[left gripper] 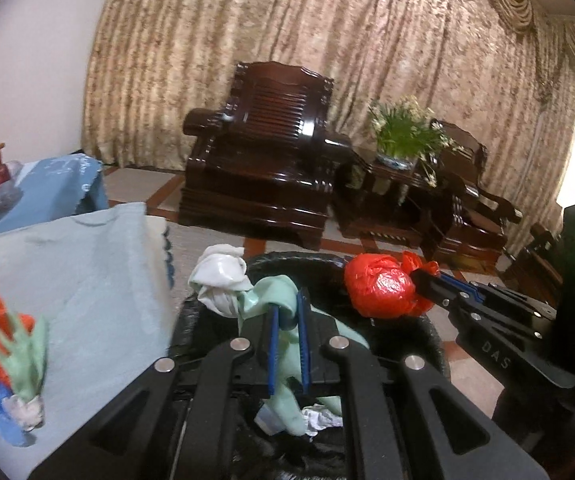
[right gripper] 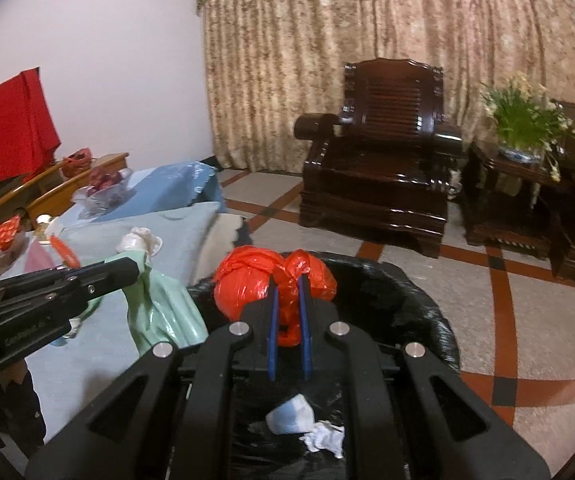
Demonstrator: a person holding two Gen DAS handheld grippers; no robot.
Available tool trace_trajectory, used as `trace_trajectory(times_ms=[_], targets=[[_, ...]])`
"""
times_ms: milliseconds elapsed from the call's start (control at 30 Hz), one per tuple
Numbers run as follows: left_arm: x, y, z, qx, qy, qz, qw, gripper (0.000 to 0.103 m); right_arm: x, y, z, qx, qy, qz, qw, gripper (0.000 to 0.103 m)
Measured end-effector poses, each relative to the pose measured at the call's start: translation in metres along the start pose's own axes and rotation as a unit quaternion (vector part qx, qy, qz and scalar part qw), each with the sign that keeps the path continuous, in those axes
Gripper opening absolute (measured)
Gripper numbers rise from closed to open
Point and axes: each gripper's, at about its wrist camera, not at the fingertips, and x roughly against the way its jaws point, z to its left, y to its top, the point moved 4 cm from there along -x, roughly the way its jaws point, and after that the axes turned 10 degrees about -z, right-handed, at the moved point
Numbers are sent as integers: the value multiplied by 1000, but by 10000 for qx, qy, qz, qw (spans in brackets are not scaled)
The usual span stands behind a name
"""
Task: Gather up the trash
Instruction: 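Carry the red bag and green gloves to the bin and release both, then move both grippers back over the remaining trash on the table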
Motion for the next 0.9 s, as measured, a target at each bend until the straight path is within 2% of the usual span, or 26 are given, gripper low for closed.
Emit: trace_trajectory(times_ms=[300, 333, 400, 433, 467, 533, 567, 700, 900], targets=[[-25, -14, -7, -121, -98, 276, 9995, 9, -12, -22, -27, -120, -241, 242, 9993, 8], [-29, -15, -8, -121, -112, 317, 9994, 9, -13, -24, -28, -120, -273, 277, 9992, 12], [-33, -18, -8, -38, -205, 414, 9989, 13, -16, -28, -31, -123, -326, 339, 9988, 15], [-33, -20, -6, 19, -227, 449, 9987, 18, -16, -29, -30, -116, -355, 348, 9987, 18], [-33, -21, -4, 63, -264, 474, 9985, 28, -16, -30, -31, -110, -382, 351, 9986, 22], [-33, -23, -2, 95, -303, 479, 9983, 41, -16, -31, -32, -109, -445, 349, 9983, 40], [-31, -22, -2, 102, -326, 462, 9983, 46, -15, -32, -33, -115, -487, 335, 9982, 44], [-28, -22, 2, 104, -306, 443, 9985, 51, -13, -33, -31, -143, -524, 299, 9981, 58], [-9, -17, 17, 95, -43, 283, 9995, 58, -7, -26, -18, -90, -461, 149, 9988, 82]])
